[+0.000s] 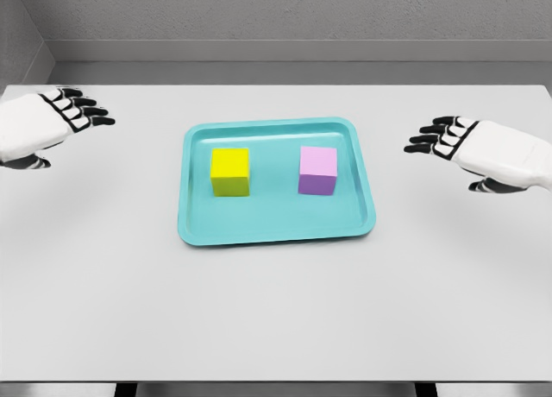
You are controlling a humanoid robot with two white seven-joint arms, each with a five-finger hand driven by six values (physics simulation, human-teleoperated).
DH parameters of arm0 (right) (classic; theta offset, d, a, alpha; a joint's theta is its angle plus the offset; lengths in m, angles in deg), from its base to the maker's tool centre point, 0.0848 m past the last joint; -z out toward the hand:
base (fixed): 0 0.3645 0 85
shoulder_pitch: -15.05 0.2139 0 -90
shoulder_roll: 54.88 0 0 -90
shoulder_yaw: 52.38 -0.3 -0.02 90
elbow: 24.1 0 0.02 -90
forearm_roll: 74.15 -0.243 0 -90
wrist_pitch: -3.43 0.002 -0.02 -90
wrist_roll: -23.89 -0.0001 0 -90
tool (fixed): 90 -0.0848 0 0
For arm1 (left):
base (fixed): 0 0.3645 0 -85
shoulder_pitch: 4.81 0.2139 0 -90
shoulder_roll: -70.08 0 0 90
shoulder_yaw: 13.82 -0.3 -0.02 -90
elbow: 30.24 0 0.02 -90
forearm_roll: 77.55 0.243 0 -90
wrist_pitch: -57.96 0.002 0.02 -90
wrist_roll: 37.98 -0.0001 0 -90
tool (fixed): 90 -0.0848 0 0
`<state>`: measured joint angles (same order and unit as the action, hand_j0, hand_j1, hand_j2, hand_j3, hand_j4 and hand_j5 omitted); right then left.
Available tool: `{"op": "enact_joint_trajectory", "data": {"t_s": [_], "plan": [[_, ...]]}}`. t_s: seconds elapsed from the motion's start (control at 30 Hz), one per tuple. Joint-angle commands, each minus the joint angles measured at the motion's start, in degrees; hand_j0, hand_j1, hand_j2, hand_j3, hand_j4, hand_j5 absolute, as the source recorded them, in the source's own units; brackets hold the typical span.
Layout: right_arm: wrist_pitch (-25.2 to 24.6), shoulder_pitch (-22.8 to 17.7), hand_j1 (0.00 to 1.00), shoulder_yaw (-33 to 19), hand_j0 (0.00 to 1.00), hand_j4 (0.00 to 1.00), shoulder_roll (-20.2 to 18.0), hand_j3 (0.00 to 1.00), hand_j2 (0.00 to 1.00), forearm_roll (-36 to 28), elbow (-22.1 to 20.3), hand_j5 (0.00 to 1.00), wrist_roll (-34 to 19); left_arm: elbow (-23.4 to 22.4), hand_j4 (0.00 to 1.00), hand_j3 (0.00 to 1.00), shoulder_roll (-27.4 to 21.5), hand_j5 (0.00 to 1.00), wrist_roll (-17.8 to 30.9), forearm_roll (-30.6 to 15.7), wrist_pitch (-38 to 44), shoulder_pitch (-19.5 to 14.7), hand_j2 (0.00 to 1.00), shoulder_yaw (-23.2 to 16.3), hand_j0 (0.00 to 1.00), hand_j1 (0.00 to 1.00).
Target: Push two cubes
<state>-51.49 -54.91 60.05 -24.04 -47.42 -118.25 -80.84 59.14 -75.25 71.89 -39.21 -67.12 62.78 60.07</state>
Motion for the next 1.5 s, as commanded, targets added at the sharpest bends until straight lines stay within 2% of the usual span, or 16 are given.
{"op": "enact_joint_trajectory", "data": {"t_s": [0.0,0.1,0.17,0.23,0.27,0.3,0.37,0.4,0.47,0.53,0.57,0.67,0.8,1.13,1.27,1.47], "plan": [[-0.08,0.0,1.0,0.25,1.0,1.0,-0.34,1.0,1.0,-0.1,0.12,1.0,-0.03,0.01,1.0,1.0,0.13,1.0,0.87,1.3,0.08,0.0,1.0,-1.82,1.0,1.0],[-0.08,0.18,1.0,-0.19,1.0,1.0,-0.08,1.0,1.0,-2.82,0.73,1.0,2.52,-0.08,1.0,1.0,0.13,1.0,0.79,1.3,0.08,0.09,1.0,-1.91,1.0,1.0],[-0.08,1.14,1.0,-0.81,1.0,1.0,0.19,1.0,1.0,-3.36,1.17,1.0,-0.02,-0.08,1.0,1.0,0.22,1.0,0.87,1.65,0.08,0.09,1.0,-1.91,1.0,1.0],[-0.08,4.39,0.99,-0.37,0.99,0.99,1.76,0.99,0.99,0.15,3.01,0.99,-8.36,0.01,1.0,1.0,0.39,1.0,3.41,2.7,0.08,0.09,1.0,-1.99,1.0,1.0],[-0.08,6.59,0.93,-0.1,0.93,0.93,3.79,0.93,0.93,3.05,3.19,0.93,-10.93,-0.08,1.0,1.0,1.01,1.0,4.65,3.14,0.08,-0.26,1.0,-3.05,1.0,1.0],[-0.08,7.64,0.86,-0.1,0.86,0.86,5.63,0.86,0.86,6.75,3.63,0.86,-11.72,-0.08,0.91,0.91,1.18,0.91,5.53,4.2,0.08,-0.44,0.91,-3.49,0.91,0.91],[-0.08,9.14,0.92,-0.1,0.92,0.92,8.53,0.92,0.92,11.85,4.33,0.92,-11.81,-0.87,0.79,0.79,2.85,0.79,6.76,4.99,0.08,-0.62,0.79,-3.58,0.79,0.79],[-0.08,9.23,1.0,-0.1,1.0,1.0,8.8,1.0,1.0,11.94,4.33,1.0,-11.72,-1.66,0.79,0.79,3.73,0.79,7.38,5.08,0.08,-0.79,0.79,-3.93,0.79,0.79],[-0.08,9.32,1.0,-0.19,1.0,1.0,8.71,1.0,1.0,12.64,4.07,1.0,-11.81,-2.98,0.79,0.79,4.52,0.79,7.99,5.08,0.08,-3.07,0.79,-6.47,0.79,0.79],[-0.08,12.48,0.95,0.16,0.95,0.95,9.06,0.95,0.95,15.09,5.03,0.95,-11.72,-4.47,0.79,0.79,5.75,0.79,7.99,5.52,0.08,-4.13,0.79,-7.79,0.79,0.79],[-0.08,13.45,0.86,0.25,0.86,0.86,11.34,0.86,0.86,17.03,6.53,0.86,-11.81,-4.65,0.79,0.79,5.93,0.79,7.99,5.52,0.08,-5.1,0.79,-8.94,0.79,0.79],[-0.08,17.14,0.76,0.51,0.76,0.76,19.08,0.76,0.76,18.88,15.67,0.76,-18.14,-5.79,0.79,0.79,7.34,0.79,7.99,5.52,0.08,-5.89,0.79,-10.17,0.79,0.79],[-0.08,17.31,0.72,5.7,0.72,0.72,18.82,0.72,0.72,18.79,15.67,0.72,-18.05,-5.79,0.79,0.79,7.42,0.79,8.52,5.61,0.08,-6.5,0.79,-11.13,0.79,0.79],[-0.08,17.32,0.7,7.98,0.7,0.7,19.43,0.7,0.7,17.21,11.89,0.7,-17.35,-6.23,0.8,0.8,10.32,0.8,10.63,5.61,0.08,-9.58,0.8,-13.86,0.8,0.8],[-0.08,16.96,0.7,7.81,0.7,0.7,20.14,0.7,0.7,17.12,11.98,0.7,-14.71,-6.23,0.8,0.8,11.99,0.8,11.77,5.52,0.08,-11.95,0.8,-14.65,0.8,0.8],[-0.08,15.21,0.69,7.81,0.69,0.69,21.37,0.69,0.69,17.04,12.42,0.69,-9.0,-6.23,0.8,0.8,13.66,0.8,11.95,5.61,0.08,-12.74,0.8,-15.09,0.8,0.8]]}}
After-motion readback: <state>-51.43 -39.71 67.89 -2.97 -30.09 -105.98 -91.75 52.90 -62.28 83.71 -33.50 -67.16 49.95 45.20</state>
